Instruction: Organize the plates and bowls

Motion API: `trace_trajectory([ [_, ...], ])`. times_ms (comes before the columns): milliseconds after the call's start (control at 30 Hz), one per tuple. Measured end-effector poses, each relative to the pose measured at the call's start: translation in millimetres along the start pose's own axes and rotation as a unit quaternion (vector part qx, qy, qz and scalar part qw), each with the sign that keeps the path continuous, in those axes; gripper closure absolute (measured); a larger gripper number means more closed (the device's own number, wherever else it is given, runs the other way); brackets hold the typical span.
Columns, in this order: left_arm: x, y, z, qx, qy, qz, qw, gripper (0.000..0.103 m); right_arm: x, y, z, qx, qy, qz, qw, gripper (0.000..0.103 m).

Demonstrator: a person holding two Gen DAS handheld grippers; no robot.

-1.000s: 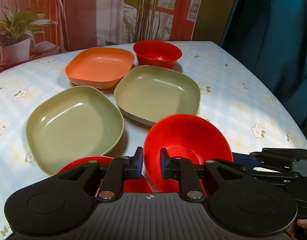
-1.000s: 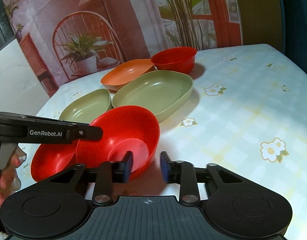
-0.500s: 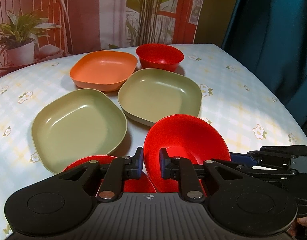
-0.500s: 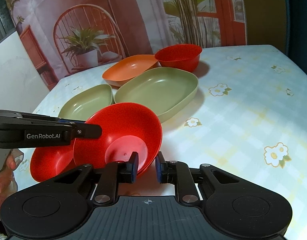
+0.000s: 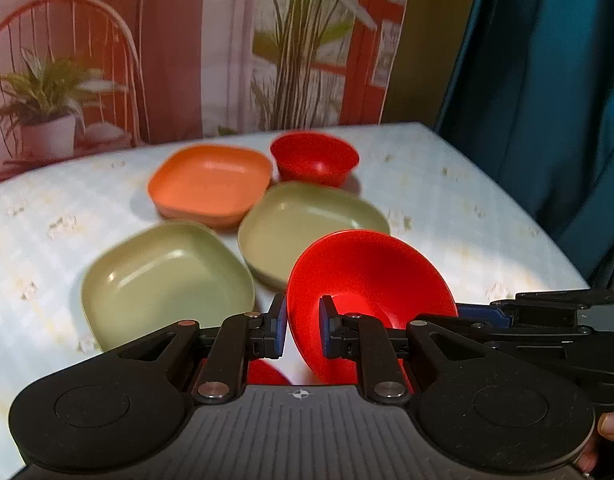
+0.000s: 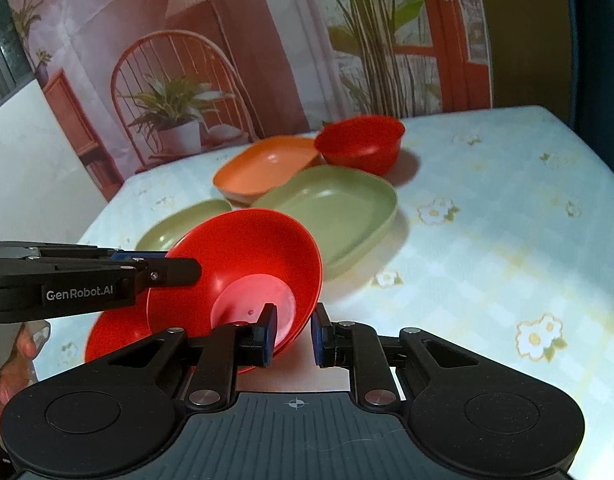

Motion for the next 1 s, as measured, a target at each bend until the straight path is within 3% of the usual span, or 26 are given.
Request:
trace_trajectory([
  [233, -16.6, 0.2, -43.9, -0.003, 0.043, -0.002, 0.9991, 0.085, -13.0, -6.8, -43.4, -0.01, 0.026, -0.01, 1.0, 0.086],
  [600, -17.7, -0.4, -118.0, -0.011, 0.088, -0.002, 0.996, 0.084, -28.1, -7.7, -147.9, -0.047, 0.083, -0.01, 0.995, 0.086],
  [1000, 28.4, -5.7, -195.8, -0.001, 0.107, 0.003, 0.9943, 0.085, 7.8, 24.4, -237.1, -0.056, 0.114, -0.007, 0.992, 0.086],
])
Point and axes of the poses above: each gripper's, at about its wrist camera, not at the fingertips, and x roughly the way its jaws point, y to its right, z to its underside, the point moved 7 cm from there along x, roughly the way its jaws point, and after that the axes turned 7 degrees about -z, right-handed, at the moved point
